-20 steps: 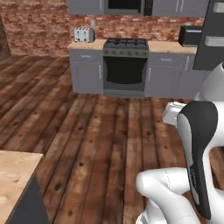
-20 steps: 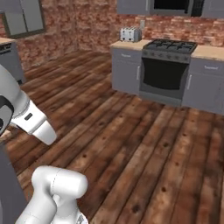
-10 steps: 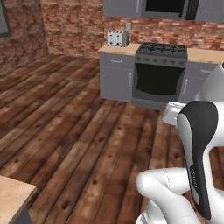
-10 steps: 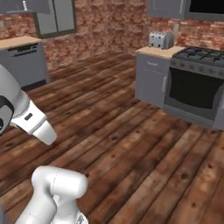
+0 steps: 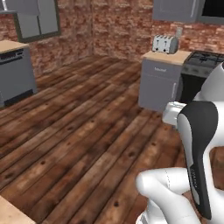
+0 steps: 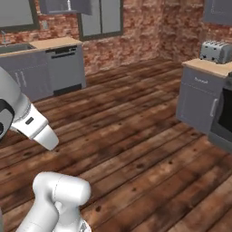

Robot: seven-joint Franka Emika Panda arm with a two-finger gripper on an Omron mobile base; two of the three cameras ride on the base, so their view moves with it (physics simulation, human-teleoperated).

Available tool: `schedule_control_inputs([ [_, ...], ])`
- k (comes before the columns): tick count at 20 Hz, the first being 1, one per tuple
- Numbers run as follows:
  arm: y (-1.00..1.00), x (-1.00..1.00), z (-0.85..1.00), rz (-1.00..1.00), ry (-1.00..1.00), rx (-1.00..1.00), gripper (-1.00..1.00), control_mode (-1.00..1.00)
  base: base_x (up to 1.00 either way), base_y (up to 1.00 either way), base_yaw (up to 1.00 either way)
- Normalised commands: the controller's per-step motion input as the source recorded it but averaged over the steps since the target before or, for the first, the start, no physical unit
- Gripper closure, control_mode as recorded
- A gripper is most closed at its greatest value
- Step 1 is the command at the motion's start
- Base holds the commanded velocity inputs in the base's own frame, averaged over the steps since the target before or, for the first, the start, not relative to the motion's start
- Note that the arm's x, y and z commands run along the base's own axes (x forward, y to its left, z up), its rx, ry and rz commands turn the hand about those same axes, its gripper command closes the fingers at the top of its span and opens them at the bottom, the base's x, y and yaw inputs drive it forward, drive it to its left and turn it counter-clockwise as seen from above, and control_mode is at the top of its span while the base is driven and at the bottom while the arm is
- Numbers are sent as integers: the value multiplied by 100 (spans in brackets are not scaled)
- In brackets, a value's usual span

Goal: There is a bowl on the dining counter. Grab a lemon wedge from the fridge and place it in the bowl. Then get the liquor bottle and glass cup from the cabinet and place them next to the bowl.

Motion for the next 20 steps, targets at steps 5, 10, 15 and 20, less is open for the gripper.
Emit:
schedule_control_inputs([
  [5,0,0,0,0,0,0,-100,100,100,-2,43],
  [10,0,0,0,0,0,0,-100,100,100,-11,39],
  [15,0,0,0,0,0,0,-100,100,100,-16,39],
  [20,0,0,0,0,0,0,-100,100,100,-20,41],
])
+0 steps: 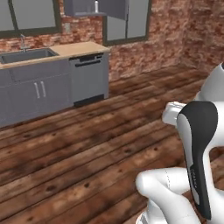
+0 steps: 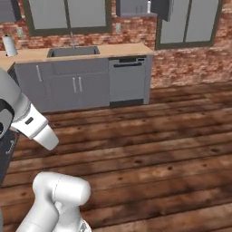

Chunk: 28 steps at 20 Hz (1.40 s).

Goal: There is a bowl on the dining counter. Grab a lemon wedge from the fridge and place it in the bowl. Then get the liquor bottle and glass cup from the cabinet and place them next to the bowl.

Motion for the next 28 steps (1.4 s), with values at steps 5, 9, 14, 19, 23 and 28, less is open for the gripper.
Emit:
schedule_control_inputs([
  [5,0,0,0,0,0,0,-100,100,100,-25,43],
  [9,0,0,0,0,0,0,-100,100,100,-25,41],
  [14,0,0,0,0,0,0,-100,100,100,-36,35],
  [19,0,0,0,0,0,0,-100,100,100,-65,27],
  [23,0,0,0,0,0,0,-100,100,100,-91,22],
  [28,0,0,0,0,0,0,-100,100,100,-96,22],
])
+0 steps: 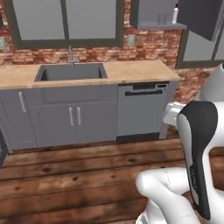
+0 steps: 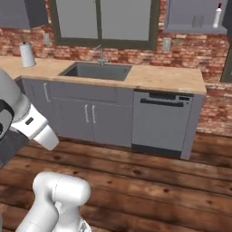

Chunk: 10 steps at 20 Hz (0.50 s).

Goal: There is a bowl on the dining counter. Grab a lemon wedge from the fridge and place it in the bowl. Then get the liquor bottle and glass cup from the cabinet and place them next to the bowl.

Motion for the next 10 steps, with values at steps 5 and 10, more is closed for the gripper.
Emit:
schedule_control_inputs([
  [5,0,0,0,0,0,0,-100,100,100,-89,22],
  [10,0,0,0,0,0,0,-100,100,100,-75,22],
])
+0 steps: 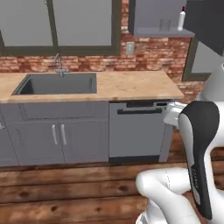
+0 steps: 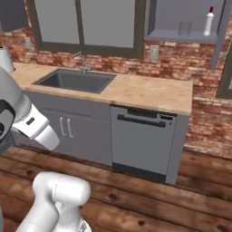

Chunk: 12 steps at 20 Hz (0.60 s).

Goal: There is a bowl on the dining counter. Grab a lemon wedge from the fridge and place it in the bowl. Then get the liquor bottle and glass cup from the cabinet and place them next to the bowl.

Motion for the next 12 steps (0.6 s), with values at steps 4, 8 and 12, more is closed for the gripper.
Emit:
schedule_control_inputs([
  [4,0,0,0,0,0,0,-100,100,95,-67,22],
  [8,0,0,0,0,0,0,-100,100,81,-78,22],
  [12,0,0,0,0,0,0,-100,100,75,-82,20],
])
